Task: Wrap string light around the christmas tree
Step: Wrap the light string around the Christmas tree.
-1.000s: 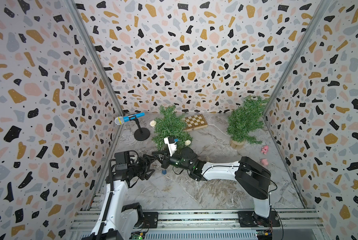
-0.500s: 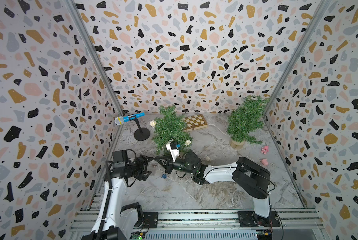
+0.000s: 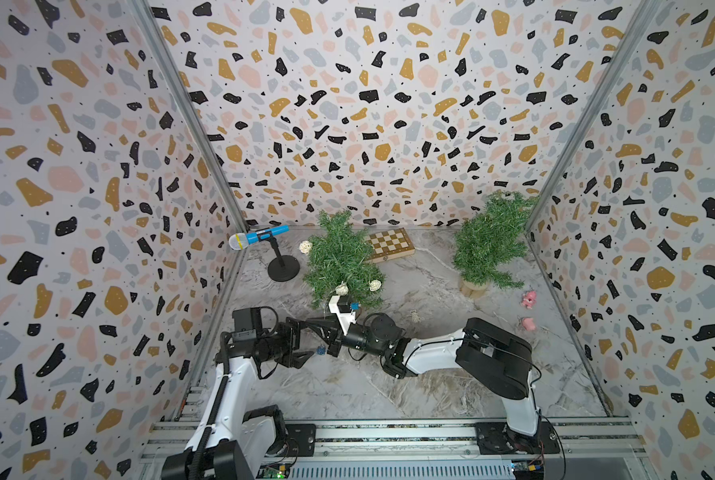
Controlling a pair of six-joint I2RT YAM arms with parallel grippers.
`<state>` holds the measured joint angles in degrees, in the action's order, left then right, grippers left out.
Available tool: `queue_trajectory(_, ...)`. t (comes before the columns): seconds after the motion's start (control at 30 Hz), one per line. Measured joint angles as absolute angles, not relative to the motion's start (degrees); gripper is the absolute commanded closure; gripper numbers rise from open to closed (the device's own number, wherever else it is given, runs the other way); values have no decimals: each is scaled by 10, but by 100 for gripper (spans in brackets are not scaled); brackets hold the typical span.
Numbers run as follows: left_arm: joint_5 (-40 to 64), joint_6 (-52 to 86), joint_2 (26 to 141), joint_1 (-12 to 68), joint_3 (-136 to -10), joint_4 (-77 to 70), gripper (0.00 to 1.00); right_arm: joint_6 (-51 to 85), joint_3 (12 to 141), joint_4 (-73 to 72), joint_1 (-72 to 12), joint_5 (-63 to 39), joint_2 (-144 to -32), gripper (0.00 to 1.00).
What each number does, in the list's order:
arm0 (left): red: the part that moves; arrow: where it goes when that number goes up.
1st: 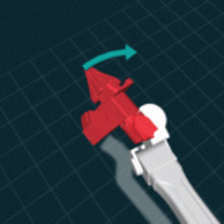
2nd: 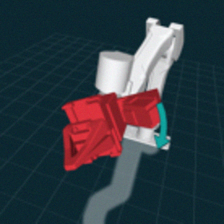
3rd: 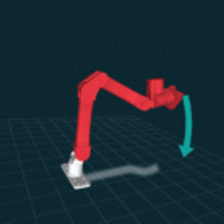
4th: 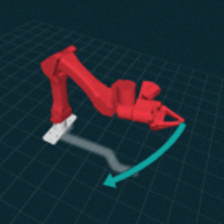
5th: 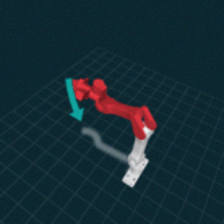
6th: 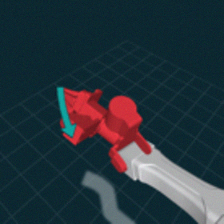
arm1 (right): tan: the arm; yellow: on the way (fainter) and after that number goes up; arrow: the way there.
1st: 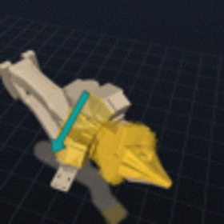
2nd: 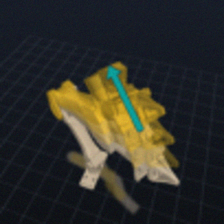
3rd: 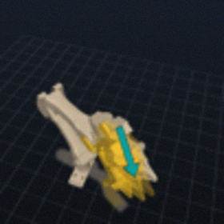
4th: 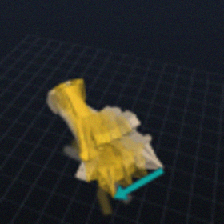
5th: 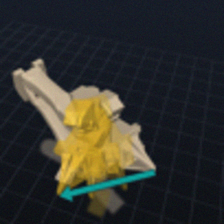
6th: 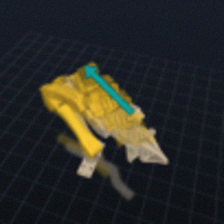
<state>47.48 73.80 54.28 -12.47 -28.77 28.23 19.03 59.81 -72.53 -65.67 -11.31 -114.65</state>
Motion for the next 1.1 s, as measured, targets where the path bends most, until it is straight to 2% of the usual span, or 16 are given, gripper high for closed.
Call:
queue_trajectory(0.37, 491, 781, 547, -117, -278, 234, 24, 152, 584, -772, -651, -142, -1151, 100)
queue_trajectory(0.53, 496, 791, 545, -106, -274, 222, 34, 127, 584, -774, -645, -167, -1162, 100)
queue_trajectory(0.67, 498, 793, 552, -106, -267, 204, 36, 109, 584, -770, -632, -216, -1166, 100)
queue_trajectory(0.9, 528, 775, 634, -105, -288, 164, 46, 73, 591, -734, -600, -284, -1166, 100)
queue_trajectory(1.0, 542, 762, 655, -102, -310, 155, 46, 49, 602, -707, -597, -301, -1167, 100)
queue_trajectory(1.1, 555, 754, 660, -93, -321, 141, 40, 23, 607, -689, -598, -305, -1168, 100)
